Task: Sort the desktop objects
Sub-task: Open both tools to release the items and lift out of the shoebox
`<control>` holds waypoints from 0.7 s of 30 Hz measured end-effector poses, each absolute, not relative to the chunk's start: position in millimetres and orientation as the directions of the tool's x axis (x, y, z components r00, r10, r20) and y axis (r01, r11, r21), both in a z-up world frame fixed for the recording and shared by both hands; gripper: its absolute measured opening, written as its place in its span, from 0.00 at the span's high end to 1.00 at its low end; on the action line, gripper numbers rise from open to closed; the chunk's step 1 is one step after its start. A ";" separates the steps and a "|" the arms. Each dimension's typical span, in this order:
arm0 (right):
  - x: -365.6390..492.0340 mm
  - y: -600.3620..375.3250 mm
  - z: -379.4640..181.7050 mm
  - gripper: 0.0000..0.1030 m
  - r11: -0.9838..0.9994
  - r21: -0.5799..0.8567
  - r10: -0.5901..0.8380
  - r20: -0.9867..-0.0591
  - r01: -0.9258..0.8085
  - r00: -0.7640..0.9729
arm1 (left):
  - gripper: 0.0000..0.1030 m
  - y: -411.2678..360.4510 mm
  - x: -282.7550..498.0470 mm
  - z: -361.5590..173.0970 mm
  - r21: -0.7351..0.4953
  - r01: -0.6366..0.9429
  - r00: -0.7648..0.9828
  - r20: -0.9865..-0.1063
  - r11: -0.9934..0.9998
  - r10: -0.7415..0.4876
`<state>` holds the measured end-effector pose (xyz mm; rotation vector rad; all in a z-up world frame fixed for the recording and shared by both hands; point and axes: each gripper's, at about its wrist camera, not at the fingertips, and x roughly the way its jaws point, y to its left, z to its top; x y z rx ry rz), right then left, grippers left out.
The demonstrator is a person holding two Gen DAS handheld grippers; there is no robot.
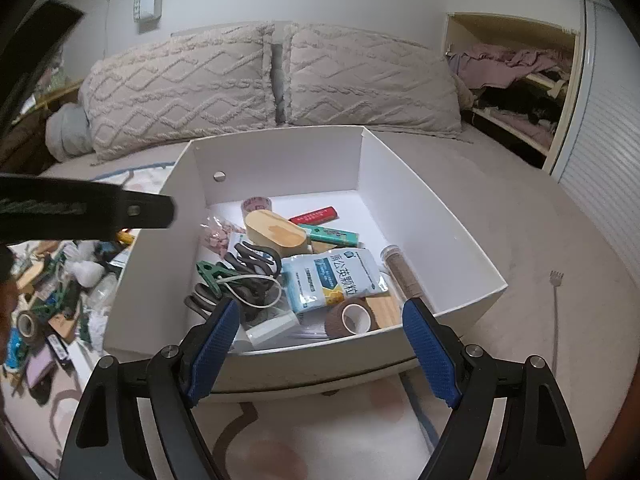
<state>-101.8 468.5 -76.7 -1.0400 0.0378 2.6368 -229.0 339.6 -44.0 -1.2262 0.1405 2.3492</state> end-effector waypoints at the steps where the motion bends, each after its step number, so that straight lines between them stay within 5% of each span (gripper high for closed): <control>1: -102.4 468.1 -77.4 0.19 -0.951 -0.096 0.279 -0.671 -0.293 -0.687 | 0.23 335.9 -227.4 -45.1 -0.128 -0.463 -0.484 -0.793 -0.877 0.370; 18: -108.8 461.5 -80.1 0.18 -0.936 -0.164 0.335 -0.683 -0.311 -0.649 | 0.14 281.0 -193.9 -54.0 -0.057 -0.468 -0.567 -0.746 -0.882 0.349; 21: -113.5 466.4 -79.3 0.07 -0.926 -0.181 0.357 -0.709 -0.333 -0.609 | 0.14 268.4 -182.4 -54.8 -0.036 -0.473 -0.590 -0.729 -0.880 0.347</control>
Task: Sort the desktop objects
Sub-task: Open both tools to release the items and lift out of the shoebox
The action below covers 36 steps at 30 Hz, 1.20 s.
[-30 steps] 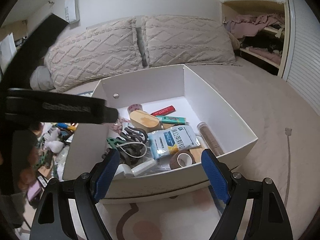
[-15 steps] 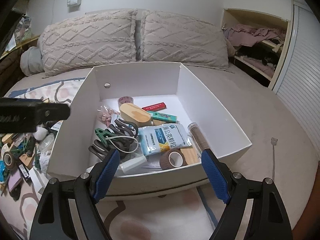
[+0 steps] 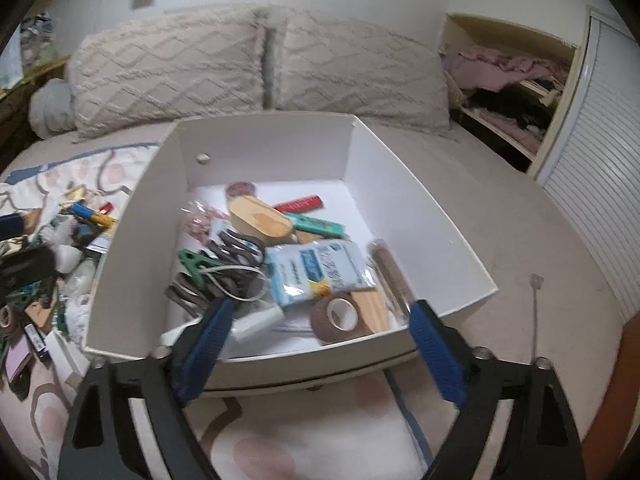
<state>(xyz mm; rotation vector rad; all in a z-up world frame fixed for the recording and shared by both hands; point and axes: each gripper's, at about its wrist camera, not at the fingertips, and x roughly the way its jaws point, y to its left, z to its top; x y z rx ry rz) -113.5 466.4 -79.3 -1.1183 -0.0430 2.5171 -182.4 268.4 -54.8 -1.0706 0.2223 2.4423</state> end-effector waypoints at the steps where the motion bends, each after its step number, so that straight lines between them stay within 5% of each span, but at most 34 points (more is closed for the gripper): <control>1: -114.7 468.2 -79.3 0.04 -0.925 -0.180 0.356 -0.718 -0.335 -0.598 | 0.14 264.4 -178.8 -55.5 -0.030 -0.474 -0.597 -0.724 -0.880 0.346; 15: -135.4 478.7 -80.0 0.01 -0.938 -0.175 0.298 -0.850 -0.300 -0.434 | 0.13 226.8 -138.0 -52.7 0.031 -0.483 -0.670 -0.656 -0.875 0.347; 36: -150.8 468.5 -76.5 0.01 -0.944 -0.210 0.296 -0.881 -0.254 -0.370 | 0.13 109.2 -115.1 -59.2 0.051 -0.321 -0.757 -0.613 -0.946 0.224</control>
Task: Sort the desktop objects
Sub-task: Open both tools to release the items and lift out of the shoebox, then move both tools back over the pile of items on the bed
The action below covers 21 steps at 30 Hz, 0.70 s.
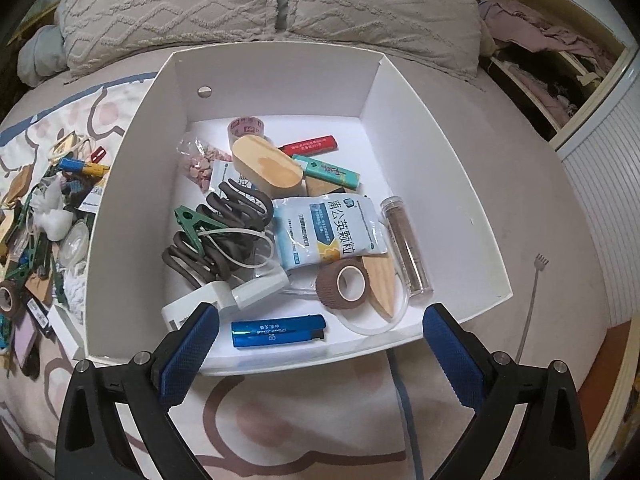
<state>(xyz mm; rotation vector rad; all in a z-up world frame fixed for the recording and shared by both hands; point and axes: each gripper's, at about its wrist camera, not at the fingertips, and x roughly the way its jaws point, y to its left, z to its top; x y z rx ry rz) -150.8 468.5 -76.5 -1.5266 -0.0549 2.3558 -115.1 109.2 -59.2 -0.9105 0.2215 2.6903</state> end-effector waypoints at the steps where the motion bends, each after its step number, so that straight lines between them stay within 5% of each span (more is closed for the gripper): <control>1: -150.2 468.1 -75.0 0.01 -0.943 -0.209 0.298 -0.880 -0.260 -0.371 | 0.13 102.7 -114.2 -58.1 0.051 -0.309 -0.764 -0.609 -0.950 0.215; 5: -145.4 465.4 -66.1 0.01 -0.941 -0.191 0.294 -0.874 -0.280 -0.388 | 0.03 78.8 -108.8 -52.8 0.041 -0.269 -0.784 -0.589 -0.962 0.194; 21: -99.2 396.3 -14.6 0.01 -0.977 -0.085 0.186 -0.789 -0.197 -0.586 | 0.00 33.4 -88.0 -27.5 0.089 -0.183 -0.810 -0.577 -0.979 0.099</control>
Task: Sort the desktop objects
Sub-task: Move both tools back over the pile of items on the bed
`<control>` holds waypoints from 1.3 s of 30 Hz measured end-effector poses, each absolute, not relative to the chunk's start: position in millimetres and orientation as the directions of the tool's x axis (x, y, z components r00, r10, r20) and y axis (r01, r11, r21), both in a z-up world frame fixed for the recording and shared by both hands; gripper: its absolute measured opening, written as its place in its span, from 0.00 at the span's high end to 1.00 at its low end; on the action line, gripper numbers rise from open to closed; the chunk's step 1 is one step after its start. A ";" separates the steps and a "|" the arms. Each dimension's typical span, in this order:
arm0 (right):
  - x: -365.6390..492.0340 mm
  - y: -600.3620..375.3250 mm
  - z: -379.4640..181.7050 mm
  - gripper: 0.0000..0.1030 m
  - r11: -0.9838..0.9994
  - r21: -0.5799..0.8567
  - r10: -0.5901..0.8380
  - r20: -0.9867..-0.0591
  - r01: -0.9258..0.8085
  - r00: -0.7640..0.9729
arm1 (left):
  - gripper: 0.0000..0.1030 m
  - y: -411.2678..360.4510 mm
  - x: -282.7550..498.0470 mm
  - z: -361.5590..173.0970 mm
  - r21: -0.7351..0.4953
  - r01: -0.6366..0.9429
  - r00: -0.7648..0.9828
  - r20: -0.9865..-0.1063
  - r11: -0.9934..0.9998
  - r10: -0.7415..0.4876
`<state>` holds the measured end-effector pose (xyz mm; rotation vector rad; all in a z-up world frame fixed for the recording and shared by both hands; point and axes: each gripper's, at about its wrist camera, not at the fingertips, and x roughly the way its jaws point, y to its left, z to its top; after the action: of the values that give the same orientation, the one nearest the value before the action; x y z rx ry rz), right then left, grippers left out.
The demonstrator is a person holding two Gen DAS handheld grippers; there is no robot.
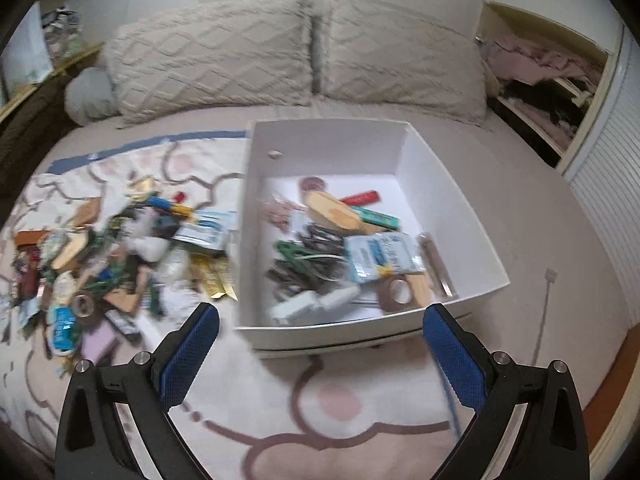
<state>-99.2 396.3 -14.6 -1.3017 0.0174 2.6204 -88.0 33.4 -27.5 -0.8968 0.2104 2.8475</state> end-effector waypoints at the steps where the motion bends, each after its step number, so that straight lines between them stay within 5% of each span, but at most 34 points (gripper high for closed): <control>1: -98.1 390.3 -13.3 0.01 -0.980 -0.079 0.175 -0.786 -0.184 -0.594 | 0.00 33.4 -86.6 -29.3 0.101 -0.180 -0.811 -0.578 -0.978 0.090; 21: -92.4 283.7 -51.7 0.01 -0.995 0.084 -0.019 -0.734 -0.063 -0.679 | 0.00 -11.1 -77.6 -66.3 0.030 -0.113 -0.788 -0.612 -0.993 0.071; 39: -106.8 262.5 -134.8 0.01 -0.993 0.071 0.004 -0.782 -0.096 -0.624 | 0.00 -39.0 -91.1 -106.4 0.024 -0.023 -0.734 -0.679 -0.999 0.000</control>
<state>-106.8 262.5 -134.8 -1.3362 0.1632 2.7767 -91.1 -39.0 -106.4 -1.1414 0.0486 2.9129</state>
